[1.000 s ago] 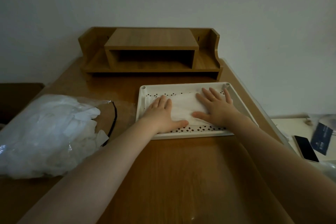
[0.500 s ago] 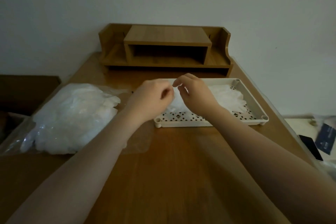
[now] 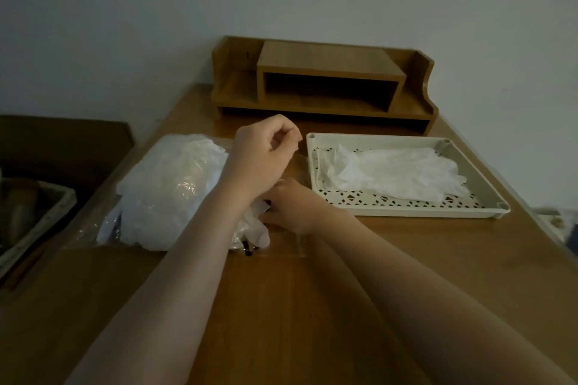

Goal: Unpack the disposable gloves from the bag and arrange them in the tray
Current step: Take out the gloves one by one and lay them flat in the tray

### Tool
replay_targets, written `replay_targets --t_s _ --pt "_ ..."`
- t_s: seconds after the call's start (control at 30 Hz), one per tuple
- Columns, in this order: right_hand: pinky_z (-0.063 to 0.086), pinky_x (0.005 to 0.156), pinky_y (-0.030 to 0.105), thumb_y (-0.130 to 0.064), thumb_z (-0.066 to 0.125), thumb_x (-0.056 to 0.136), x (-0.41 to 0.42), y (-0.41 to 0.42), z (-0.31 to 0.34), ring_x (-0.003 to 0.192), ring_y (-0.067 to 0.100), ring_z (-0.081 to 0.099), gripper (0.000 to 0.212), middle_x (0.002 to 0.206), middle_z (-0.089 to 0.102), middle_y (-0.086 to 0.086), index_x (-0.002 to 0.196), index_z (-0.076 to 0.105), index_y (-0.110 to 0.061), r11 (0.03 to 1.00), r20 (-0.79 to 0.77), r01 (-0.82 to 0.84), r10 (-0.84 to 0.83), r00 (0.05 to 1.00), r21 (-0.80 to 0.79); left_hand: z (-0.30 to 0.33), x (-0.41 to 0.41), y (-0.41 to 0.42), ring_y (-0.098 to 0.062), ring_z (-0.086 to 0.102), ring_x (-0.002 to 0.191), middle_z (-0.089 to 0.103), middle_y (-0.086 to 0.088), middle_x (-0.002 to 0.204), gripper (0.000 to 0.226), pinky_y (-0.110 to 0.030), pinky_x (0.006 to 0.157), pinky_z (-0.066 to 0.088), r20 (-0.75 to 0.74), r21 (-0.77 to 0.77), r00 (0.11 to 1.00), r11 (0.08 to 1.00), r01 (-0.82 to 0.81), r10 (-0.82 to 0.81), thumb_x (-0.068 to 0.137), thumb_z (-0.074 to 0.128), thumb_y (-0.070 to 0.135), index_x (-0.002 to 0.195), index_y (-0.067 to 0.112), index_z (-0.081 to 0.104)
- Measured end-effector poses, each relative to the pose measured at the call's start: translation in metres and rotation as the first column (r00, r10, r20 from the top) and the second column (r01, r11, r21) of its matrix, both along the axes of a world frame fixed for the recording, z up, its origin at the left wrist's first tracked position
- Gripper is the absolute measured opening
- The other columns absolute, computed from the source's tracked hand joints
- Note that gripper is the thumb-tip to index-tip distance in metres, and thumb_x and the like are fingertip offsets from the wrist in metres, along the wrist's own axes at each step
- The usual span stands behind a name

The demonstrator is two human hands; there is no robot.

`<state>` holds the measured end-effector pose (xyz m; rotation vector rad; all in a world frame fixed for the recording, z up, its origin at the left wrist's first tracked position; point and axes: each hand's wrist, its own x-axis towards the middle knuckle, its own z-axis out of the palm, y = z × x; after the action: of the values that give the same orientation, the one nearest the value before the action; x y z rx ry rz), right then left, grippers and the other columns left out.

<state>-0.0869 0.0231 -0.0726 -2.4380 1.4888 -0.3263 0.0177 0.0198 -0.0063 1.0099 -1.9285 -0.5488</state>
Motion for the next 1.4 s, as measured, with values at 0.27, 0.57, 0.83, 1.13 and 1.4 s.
replay_targets --t_s 0.27,0.57,0.83,1.13,1.4 --pt "0.052 0.082 0.038 -0.017 0.056 0.092 -0.007 0.002 0.003 0.086 0.022 0.061 0.017 0.098 0.065 0.009 0.102 0.063 -0.006 0.973 0.139 0.211 -0.197 0.97 -0.095 -0.002 0.001 0.003 -0.007 0.06 0.078 0.064 0.008 0.081 0.014 -0.017 0.069 0.048 0.017 0.079 0.999 0.996 0.032 -0.033 0.095 0.051 0.02 0.087 0.023 0.062" --pt "0.054 0.077 0.034 -0.017 0.04 0.1 -0.04 0.033 0.056 0.085 0.023 0.061 0.017 0.088 0.058 0.006 0.087 0.051 -0.016 0.905 0.735 0.368 -0.397 0.55 0.213 -0.004 -0.001 0.006 -0.001 0.054 0.09 0.057 0.014 0.1 0.032 -0.014 0.069 0.043 0.208 0.242 0.965 0.964 0.109 -0.161 0.084 0.065 0.041 0.111 0.028 0.053" --pt "0.054 0.064 0.029 -0.017 0.037 0.102 -0.052 0.036 0.072 0.063 0.018 0.063 0.02 0.086 0.061 0.014 0.091 0.05 -0.007 0.888 0.902 0.159 -0.426 -0.072 0.432 -0.007 0.001 0.002 -0.014 0.054 0.069 0.058 0.003 0.078 0.008 -0.023 0.056 0.037 0.282 0.275 0.952 0.961 0.037 -0.118 0.09 0.058 0.027 0.089 0.019 0.059" --pt "0.052 0.059 0.025 -0.008 0.043 0.099 -0.063 0.03 0.062 0.068 0.016 0.056 0.013 0.086 0.055 0.009 0.107 0.053 -0.008 0.675 0.713 0.247 -0.606 -0.353 0.696 0.015 0.015 0.01 -0.01 0.062 0.065 0.067 0.002 0.072 0.019 -0.022 0.06 0.051 -0.468 0.545 0.845 0.668 0.506 -0.258 0.09 0.053 0.002 0.104 0.011 0.061" --pt "0.031 0.103 0.032 -0.054 0.053 0.083 -0.049 0.044 0.073 0.124 0.006 0.039 0.041 0.137 0.043 -0.01 0.111 0.064 -0.026 0.926 0.661 0.374 -0.307 0.684 0.043 0.016 0.001 0.015 -0.015 0.068 0.075 0.071 0.002 0.078 0.016 -0.033 0.066 0.053 -0.127 0.585 0.985 0.793 0.169 -0.116 0.095 0.053 0.025 0.093 0.021 0.068"
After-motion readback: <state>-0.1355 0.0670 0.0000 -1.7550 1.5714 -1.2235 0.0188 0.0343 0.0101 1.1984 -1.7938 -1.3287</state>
